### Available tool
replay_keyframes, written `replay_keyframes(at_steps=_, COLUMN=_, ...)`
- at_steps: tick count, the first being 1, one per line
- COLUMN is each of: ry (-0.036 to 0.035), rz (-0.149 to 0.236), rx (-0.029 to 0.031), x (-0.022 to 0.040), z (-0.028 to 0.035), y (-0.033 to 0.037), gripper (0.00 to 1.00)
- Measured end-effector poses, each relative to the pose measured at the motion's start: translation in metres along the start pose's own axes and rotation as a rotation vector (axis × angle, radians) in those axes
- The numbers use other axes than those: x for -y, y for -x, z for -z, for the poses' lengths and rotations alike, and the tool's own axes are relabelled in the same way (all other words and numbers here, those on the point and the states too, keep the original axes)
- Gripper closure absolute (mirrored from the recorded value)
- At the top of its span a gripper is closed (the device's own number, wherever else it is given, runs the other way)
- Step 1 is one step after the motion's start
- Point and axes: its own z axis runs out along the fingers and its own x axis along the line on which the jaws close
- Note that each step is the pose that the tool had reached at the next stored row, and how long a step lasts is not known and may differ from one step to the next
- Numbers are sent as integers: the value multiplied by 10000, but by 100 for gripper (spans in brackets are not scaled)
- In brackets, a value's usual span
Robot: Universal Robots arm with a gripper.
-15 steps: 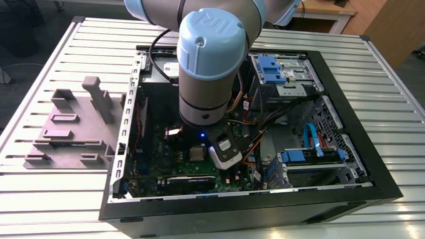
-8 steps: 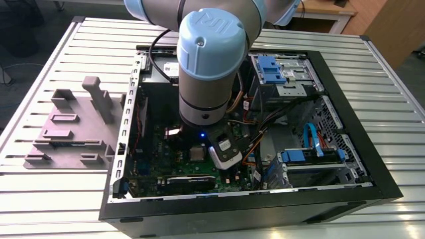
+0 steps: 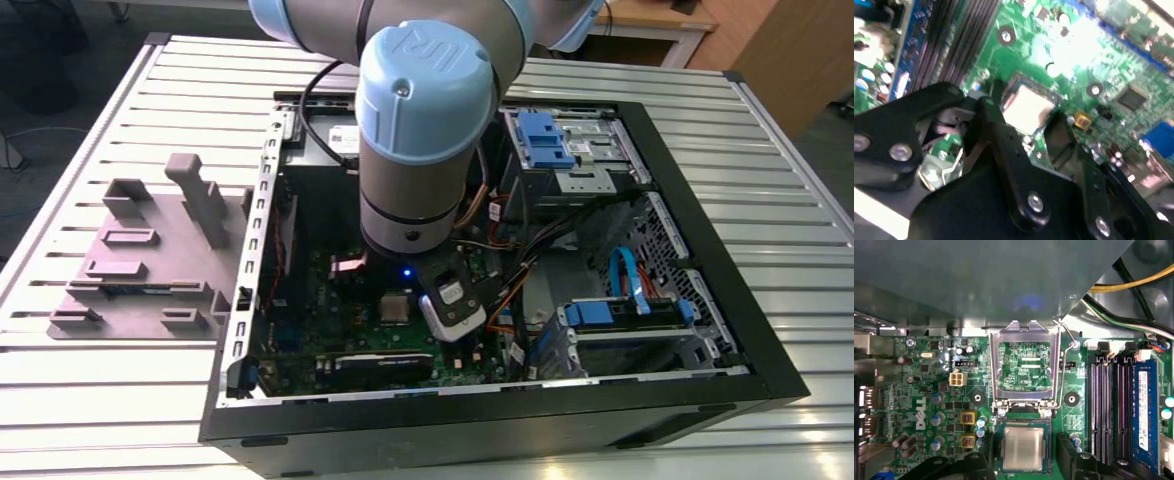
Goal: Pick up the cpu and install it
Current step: 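Place the cpu into insertion slot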
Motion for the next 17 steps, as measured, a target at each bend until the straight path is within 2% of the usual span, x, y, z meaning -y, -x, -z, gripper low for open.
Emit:
replay_keyframes(at_steps=1, ry=-13, rz=0, rx=-7, x=2, z=7, y=-1, gripper=40)
replay_keyframes(at_steps=6, ry=-15, rz=1, rx=-8, x=2, z=7, y=-1, gripper=40)
replay_keyframes(at_steps=12, ry=-14, rz=2, rx=-7, x=0, z=52, y=-2, gripper=40)
replay_keyframes(at_steps=17, ry=-50, rz=2, rx=-9, x=0, z=53, y=-2, gripper=40)
